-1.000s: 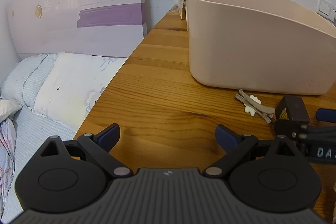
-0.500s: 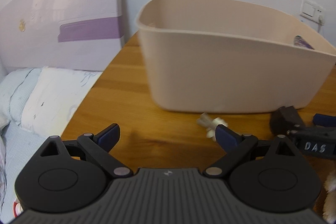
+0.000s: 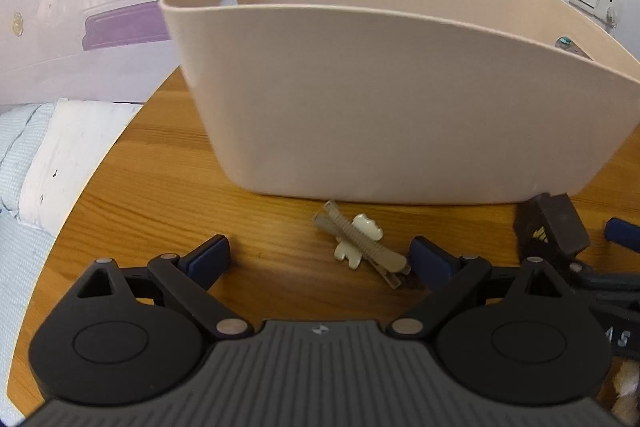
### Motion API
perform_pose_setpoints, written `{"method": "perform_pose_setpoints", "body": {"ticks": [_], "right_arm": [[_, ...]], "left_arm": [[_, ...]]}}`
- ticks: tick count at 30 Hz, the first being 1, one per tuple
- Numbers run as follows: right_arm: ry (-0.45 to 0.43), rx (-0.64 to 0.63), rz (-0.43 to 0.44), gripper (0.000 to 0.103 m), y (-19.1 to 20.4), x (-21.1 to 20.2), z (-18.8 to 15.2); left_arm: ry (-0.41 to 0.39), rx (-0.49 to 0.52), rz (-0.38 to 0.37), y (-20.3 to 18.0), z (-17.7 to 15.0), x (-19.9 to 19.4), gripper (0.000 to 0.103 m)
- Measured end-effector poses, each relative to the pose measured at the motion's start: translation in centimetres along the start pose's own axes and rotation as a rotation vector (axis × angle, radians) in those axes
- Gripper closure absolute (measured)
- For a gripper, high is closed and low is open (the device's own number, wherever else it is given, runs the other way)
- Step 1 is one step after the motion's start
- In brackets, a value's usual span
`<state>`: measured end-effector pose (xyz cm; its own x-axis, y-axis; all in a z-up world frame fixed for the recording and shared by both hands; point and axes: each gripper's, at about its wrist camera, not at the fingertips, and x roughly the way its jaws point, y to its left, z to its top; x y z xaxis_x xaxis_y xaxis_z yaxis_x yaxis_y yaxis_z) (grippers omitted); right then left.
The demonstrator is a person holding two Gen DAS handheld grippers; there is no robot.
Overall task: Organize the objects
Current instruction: 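Move both tools back toward the hair clip and black charger, then grasp the hair clip with left tool while right grasps black charger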
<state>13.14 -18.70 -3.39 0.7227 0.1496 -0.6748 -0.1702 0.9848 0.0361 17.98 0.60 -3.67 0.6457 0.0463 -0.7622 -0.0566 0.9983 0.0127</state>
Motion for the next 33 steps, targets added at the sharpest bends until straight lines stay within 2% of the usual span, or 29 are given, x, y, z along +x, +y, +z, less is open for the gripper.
{"method": "perform_pose_setpoints", "body": {"ticks": [3, 6, 12, 16, 19, 20, 22, 24, 26, 33], "right_arm": [[0.000, -0.017, -0.001, 0.000, 0.3, 0.0, -0.1], [-0.007, -0.032, -0.005, 0.005, 0.7, -0.2, -0.3], [-0.028, -0.042, 0.012, 0.019, 0.9, -0.6, -0.6], [-0.037, -0.052, 0.023, 0.033, 1.1, -0.8, -0.6], [-0.051, -0.053, 0.028, 0.048, 1.3, -1.0, -0.7], [-0.053, -0.054, 0.032, 0.051, 1.4, -1.0, -0.8], [-0.055, -0.058, 0.043, 0.057, 1.5, -1.1, -0.7], [-0.055, -0.063, 0.053, 0.063, 1.6, -1.2, -0.7], [-0.052, -0.070, 0.068, 0.074, 1.8, -1.4, -0.7], [-0.043, -0.085, 0.083, 0.074, 2.1, -1.4, -0.4]], "left_arm": [[-0.006, -0.006, -0.026, 0.7, -0.5, -0.6, 0.009], [-0.027, 0.008, -0.032, 1.2, -1.1, -1.1, 0.017], [-0.037, 0.011, -0.044, 1.7, -1.4, -1.7, 0.033], [-0.051, 0.021, -0.037, 1.5, -1.7, -2.0, 0.042], [-0.054, 0.017, -0.033, 1.6, -1.7, -2.2, 0.052], [-0.055, 0.013, -0.033, 1.7, -1.6, -2.2, 0.060], [-0.055, 0.006, -0.039, 2.1, -1.6, -2.1, 0.069], [-0.055, 0.004, -0.048, 2.4, -1.5, -2.1, 0.082], [-0.054, 0.002, -0.061, 2.7, -1.4, -2.1, 0.084], [-0.068, 0.024, -0.072, 2.6, -1.6, -2.0, 0.083]]}}
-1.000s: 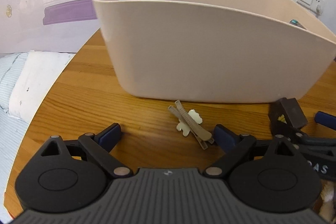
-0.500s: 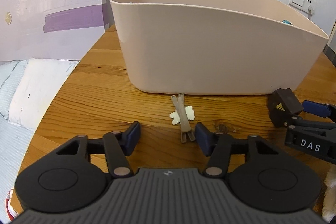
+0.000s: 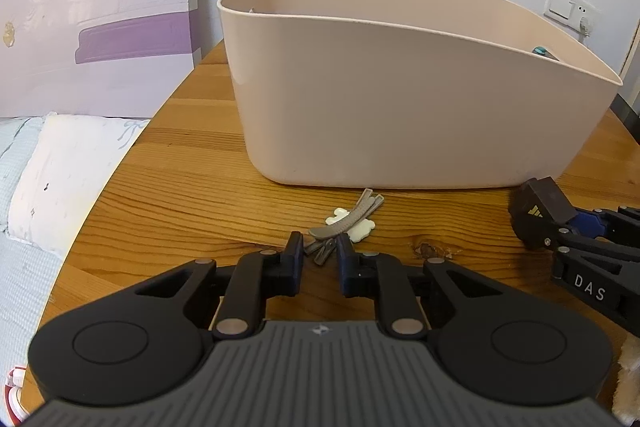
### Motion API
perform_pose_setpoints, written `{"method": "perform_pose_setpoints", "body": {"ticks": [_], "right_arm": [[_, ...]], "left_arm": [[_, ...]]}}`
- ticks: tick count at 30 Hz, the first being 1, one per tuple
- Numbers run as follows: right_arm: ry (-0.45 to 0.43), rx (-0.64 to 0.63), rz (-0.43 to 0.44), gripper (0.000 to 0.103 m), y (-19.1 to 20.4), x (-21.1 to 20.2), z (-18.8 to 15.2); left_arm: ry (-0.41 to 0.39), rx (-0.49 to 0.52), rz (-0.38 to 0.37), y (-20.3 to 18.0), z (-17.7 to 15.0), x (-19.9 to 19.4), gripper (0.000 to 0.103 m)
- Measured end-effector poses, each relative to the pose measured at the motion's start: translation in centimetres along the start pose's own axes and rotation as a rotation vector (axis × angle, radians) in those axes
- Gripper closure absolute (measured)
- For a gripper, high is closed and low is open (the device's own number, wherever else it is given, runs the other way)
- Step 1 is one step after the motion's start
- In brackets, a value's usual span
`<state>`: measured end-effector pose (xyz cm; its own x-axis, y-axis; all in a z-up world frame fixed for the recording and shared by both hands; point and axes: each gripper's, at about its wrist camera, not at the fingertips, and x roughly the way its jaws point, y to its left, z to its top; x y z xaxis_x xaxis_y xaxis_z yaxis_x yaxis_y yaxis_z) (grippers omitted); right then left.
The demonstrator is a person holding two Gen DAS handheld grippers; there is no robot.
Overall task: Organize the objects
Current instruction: 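Grasp the hair clip with left tool while right grasps black charger, then lift both items over the basket and open both tools to drop them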
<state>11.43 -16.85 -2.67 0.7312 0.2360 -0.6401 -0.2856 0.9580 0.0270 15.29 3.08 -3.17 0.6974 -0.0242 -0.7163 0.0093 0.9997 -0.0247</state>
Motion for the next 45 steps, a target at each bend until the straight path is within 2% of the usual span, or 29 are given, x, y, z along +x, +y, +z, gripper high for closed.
{"method": "perform_pose_setpoints", "body": {"ticks": [4, 8, 10, 11, 12, 13, 16, 20, 23, 26, 30, 32, 33, 34, 35, 36, 45], "right_arm": [[0.000, 0.000, 0.000, 0.074, 0.0, 0.0, 0.0], [0.000, 0.000, 0.000, 0.074, 0.0, 0.0, 0.0], [-0.001, -0.002, -0.001, 0.069, 0.0, 0.0, 0.0], [-0.001, -0.002, -0.002, 0.067, 0.0, -0.1, 0.1], [-0.001, -0.002, 0.001, 0.066, -0.1, -0.1, 0.1], [-0.002, -0.001, 0.001, 0.065, -0.1, -0.1, 0.0], [-0.006, 0.001, 0.001, 0.064, -0.2, -0.1, 0.0], [-0.009, -0.002, -0.003, 0.063, -0.1, -0.3, -0.3], [-0.009, -0.004, -0.003, 0.063, -0.1, -0.2, -0.2], [-0.009, -0.002, -0.003, 0.063, -0.1, -0.3, -0.2], [-0.008, -0.004, -0.002, 0.064, 0.0, -0.3, -0.3], [-0.008, -0.002, -0.002, 0.065, 0.0, -0.3, -0.3], [-0.008, -0.002, -0.001, 0.065, 0.1, -0.3, -0.2], [-0.008, -0.002, -0.002, 0.066, 0.1, -0.3, -0.2], [-0.007, -0.004, 0.000, 0.072, 0.1, -0.4, -0.2], [-0.004, -0.008, 0.001, 0.074, 0.2, -0.4, -0.3], [-0.008, -0.023, 0.020, 0.074, 0.3, -1.0, 0.1]], "left_arm": [[-0.006, 0.039, 0.009, -0.3, 0.1, 0.2, 0.077], [-0.023, 0.094, 0.015, -0.8, 0.4, 0.7, 0.076], [-0.026, 0.109, 0.015, -0.8, 0.6, 1.0, 0.065], [-0.027, 0.117, 0.016, -0.9, 0.7, 1.1, 0.046], [-0.030, 0.128, 0.012, -0.9, 0.7, 1.2, 0.034], [-0.036, 0.143, 0.007, -0.9, 0.6, 1.3, 0.031], [-0.052, 0.180, -0.003, -1.1, 0.3, 1.2, 0.029], [-0.050, 0.181, -0.070, -1.1, -0.2, 1.2, 0.025], [-0.061, 0.194, -0.075, -1.6, -0.3, 1.6, 0.023], [-0.056, 0.186, -0.098, -2.0, 0.2, 2.2, 0.026], [-0.058, 0.188, -0.144, -2.4, 0.5, 2.3, 0.057], [-0.065, 0.193, -0.159, -2.5, 0.3, 2.2, 0.070], [-0.066, 0.191, -0.164, -2.5, 0.2, 2.1, 0.073], [-0.068, 0.188, -0.164, -2.5, 0.2, 2.1, 0.073], [-0.072, 0.188, -0.163, -2.5, 0.1, 2.1, 0.073], [-0.076, 0.188, -0.161, -2.6, 0.0, 2.0, 0.074], [-0.082, 0.148, -0.127, -1.9, -0.4, 1.0, 0.075]]}}
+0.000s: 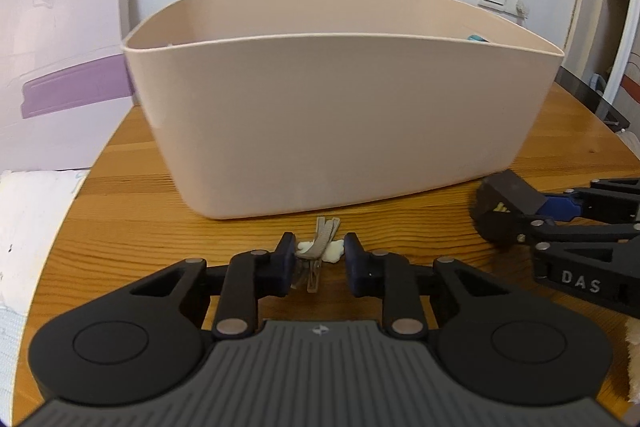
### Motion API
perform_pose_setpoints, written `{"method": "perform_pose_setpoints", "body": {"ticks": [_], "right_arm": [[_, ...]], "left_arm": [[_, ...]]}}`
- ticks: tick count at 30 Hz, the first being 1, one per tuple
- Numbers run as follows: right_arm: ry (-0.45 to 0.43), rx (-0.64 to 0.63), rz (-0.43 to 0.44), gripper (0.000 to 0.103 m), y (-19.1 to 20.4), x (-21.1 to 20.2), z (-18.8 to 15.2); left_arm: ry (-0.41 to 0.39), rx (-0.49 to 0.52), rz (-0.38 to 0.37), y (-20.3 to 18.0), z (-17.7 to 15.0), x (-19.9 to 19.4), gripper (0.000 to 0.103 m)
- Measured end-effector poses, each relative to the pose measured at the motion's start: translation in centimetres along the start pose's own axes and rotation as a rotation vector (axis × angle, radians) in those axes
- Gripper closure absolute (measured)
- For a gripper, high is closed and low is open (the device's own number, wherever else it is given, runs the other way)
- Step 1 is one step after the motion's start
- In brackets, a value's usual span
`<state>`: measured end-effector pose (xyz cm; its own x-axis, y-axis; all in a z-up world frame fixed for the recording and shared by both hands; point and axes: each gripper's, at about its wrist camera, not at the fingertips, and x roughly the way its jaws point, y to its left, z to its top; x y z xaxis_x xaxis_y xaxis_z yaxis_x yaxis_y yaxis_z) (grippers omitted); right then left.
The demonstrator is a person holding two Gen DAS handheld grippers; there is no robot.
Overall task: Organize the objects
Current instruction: 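Lift both items over the basket and open both tools to drop them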
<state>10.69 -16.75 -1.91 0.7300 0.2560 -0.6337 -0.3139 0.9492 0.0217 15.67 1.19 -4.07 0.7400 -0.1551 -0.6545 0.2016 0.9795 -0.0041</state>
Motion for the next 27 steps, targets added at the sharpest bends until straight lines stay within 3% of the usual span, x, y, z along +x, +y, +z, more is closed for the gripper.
{"method": "perform_pose_setpoints", "body": {"ticks": [13, 23, 27], "right_arm": [[-0.119, -0.030, 0.065, 0.074, 0.2, -5.5, 3.2], [-0.246, -0.080, 0.069, 0.074, 0.8, -7.1, 8.6], [-0.270, -0.070, 0.070, 0.074, 0.6, -6.8, 10.2]], "left_arm": [[-0.135, -0.048, 0.035, 2.0, 1.5, -6.3, 0.075], [-0.272, -0.015, 0.073, 0.8, 6.6, -9.3, 0.077], [-0.297, -0.010, 0.051, 0.3, 8.2, -9.4, 0.077]]}}
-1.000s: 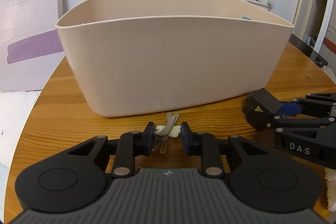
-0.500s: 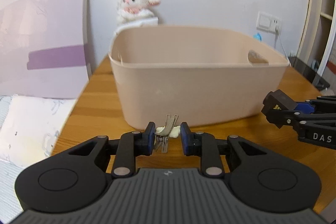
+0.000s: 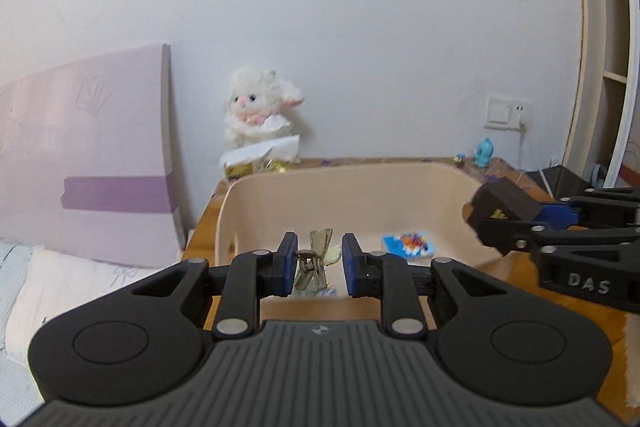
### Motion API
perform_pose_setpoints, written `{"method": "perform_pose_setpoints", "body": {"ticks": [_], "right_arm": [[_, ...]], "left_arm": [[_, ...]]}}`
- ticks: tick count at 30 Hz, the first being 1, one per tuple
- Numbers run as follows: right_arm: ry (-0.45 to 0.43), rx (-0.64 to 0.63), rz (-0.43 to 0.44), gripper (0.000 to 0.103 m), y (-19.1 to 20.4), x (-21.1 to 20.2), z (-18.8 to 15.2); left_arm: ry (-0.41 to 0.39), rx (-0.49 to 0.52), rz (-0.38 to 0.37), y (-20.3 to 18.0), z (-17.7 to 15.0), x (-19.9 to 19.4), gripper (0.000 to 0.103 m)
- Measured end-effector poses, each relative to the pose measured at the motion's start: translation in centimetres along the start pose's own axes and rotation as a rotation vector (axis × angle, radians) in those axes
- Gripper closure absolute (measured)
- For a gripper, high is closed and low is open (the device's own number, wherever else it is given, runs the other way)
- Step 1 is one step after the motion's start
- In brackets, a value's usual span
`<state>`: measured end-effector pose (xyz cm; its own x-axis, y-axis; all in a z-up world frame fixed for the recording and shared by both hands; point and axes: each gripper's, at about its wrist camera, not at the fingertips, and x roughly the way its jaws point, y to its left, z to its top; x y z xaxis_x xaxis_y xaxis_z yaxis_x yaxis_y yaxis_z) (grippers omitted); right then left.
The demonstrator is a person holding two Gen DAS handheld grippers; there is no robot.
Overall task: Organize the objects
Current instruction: 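Lift both items over the basket and open both tools to drop them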
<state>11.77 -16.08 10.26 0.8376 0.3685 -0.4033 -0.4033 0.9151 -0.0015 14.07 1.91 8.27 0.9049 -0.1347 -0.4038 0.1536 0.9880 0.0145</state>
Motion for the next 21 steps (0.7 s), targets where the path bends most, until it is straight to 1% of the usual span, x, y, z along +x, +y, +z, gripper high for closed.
{"method": "perform_pose_setpoints", "body": {"ticks": [4, 9, 15, 19, 20, 21], "right_arm": [[0.013, 0.023, -0.008, 0.074, -0.9, 1.8, 1.0], [0.052, 0.027, -0.044, 0.074, -1.9, 4.6, 1.1], [0.122, 0.020, -0.082, 0.074, -2.3, 7.9, 0.0], [0.198, 0.029, -0.078, 0.074, -2.6, 9.6, -1.3], [0.213, 0.024, -0.075, 0.070, -2.6, 9.8, -1.6], [0.217, 0.016, -0.080, 0.063, -2.5, 9.8, -1.9]], "left_arm": [[-0.002, 0.014, 0.010, -0.7, 1.2, 1.6, 0.077], [0.025, 0.048, 0.042, -1.9, 2.1, 4.7, 0.077], [0.120, 0.062, 0.124, -2.3, 1.7, 9.4, 0.077], [0.193, 0.057, 0.170, -2.0, 0.9, 11.5, 0.077], [0.210, 0.056, 0.179, -1.9, 0.6, 11.8, 0.076], [0.223, 0.053, 0.183, -1.7, 0.4, 12.0, 0.075]]}}
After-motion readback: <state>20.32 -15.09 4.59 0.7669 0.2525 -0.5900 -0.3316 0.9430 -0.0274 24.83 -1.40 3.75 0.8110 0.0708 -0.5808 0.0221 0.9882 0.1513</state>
